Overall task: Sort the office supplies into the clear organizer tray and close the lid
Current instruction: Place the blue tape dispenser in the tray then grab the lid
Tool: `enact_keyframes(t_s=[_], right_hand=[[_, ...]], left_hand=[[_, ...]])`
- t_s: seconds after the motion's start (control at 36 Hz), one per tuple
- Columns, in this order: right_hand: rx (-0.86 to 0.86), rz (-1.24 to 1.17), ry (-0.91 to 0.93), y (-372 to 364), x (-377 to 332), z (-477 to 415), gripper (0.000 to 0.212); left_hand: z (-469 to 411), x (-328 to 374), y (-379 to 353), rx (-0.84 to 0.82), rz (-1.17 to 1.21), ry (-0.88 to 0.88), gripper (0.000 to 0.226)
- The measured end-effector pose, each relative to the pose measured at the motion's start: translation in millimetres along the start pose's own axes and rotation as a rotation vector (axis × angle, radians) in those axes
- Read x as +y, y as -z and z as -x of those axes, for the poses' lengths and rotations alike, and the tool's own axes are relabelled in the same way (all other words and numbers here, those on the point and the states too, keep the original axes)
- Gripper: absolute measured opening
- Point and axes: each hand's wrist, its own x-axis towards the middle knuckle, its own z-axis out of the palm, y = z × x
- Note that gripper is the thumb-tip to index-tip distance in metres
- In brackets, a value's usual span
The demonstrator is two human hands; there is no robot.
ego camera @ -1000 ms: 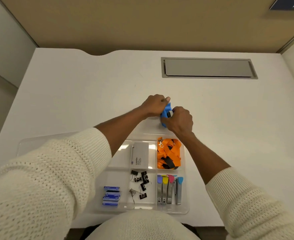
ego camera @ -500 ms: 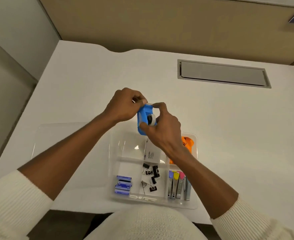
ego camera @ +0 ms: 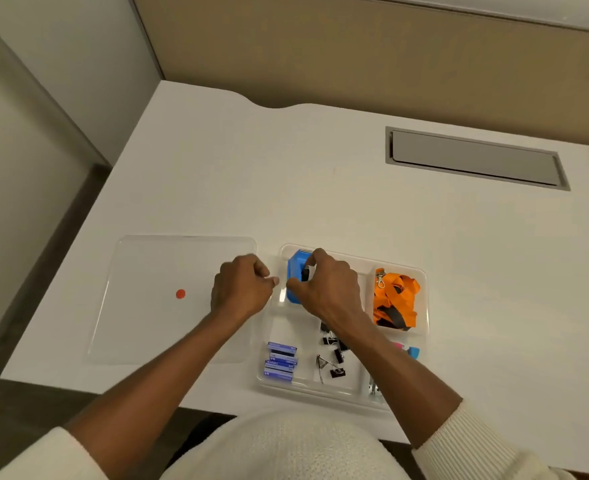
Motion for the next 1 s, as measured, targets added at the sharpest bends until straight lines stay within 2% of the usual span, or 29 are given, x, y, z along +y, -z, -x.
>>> enact_keyframes(t_s=[0.08,0.28,0.42,0.5,0.58,0.67,0.78,0.86,0.94,1.0], right_hand=[[-0.001,0.075,0.015,-12,-4,-2,0.053],[-0.096,0.294,0.025,-40,-9,2,0.055],[-0.112,0.323,0.004,-42,-13,3,0.061],[-0.056,0.355,0.037,-33,-19,7,0.061],[0.062,0.298,0.095,-22,-31,13,0.052],[0.141,0.046,0.176,-18,-51,16,0.044],[0.031,-0.128,0.198,-30,-81,22,0.048],[-0.111,-0.061,0.172,-52,-96,27,0.062],[-0.244,-0.012,0.077,-73,-106,33,0.079],[-0.318,-0.037,-0.003,-87,-110,34,0.091]], left_hand=[[7,-12,-6,-0.072,0.024,0.030,0.022],[8,-25,-8,-0.100,0.040,-0.018,0.021],[7,-27,-8,-0.092,0.029,-0.032,0.023],[7,-30,-8,-0.090,0.039,-0.041,0.025],[8,-36,-3,-0.078,0.070,-0.042,0.028],[5,-48,10,0.001,0.087,-0.033,0.028],[1,-73,36,0.205,0.025,0.042,0.029],[-6,-102,53,0.363,-0.008,0.072,0.022],[-12,-134,66,0.391,-0.067,0.146,0.022],[-15,-154,73,0.389,-0.117,0.215,0.030]])
